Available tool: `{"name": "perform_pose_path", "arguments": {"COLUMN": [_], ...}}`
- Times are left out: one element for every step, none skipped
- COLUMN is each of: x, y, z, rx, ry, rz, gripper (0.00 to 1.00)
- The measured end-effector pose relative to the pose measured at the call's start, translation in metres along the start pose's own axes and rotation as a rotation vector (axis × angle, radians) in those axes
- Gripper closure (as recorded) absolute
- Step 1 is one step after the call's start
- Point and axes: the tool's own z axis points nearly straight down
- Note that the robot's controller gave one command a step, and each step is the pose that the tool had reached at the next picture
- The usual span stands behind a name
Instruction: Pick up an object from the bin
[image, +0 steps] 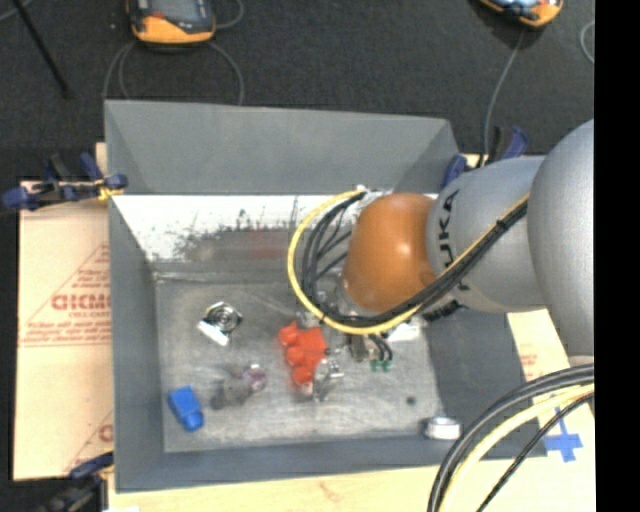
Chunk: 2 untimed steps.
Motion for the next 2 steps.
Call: {"name": "perform_pose_path", "arguments": {"x": [0.0045, 0.0047], "y": [0.0007, 0.0007], "z": [-0.0002, 0.0010], "rx": [-0.002, -0.002], "ry": [0.022, 0.021], "rz": [0.002, 0.003], "gripper": [1.00, 0.00]}}
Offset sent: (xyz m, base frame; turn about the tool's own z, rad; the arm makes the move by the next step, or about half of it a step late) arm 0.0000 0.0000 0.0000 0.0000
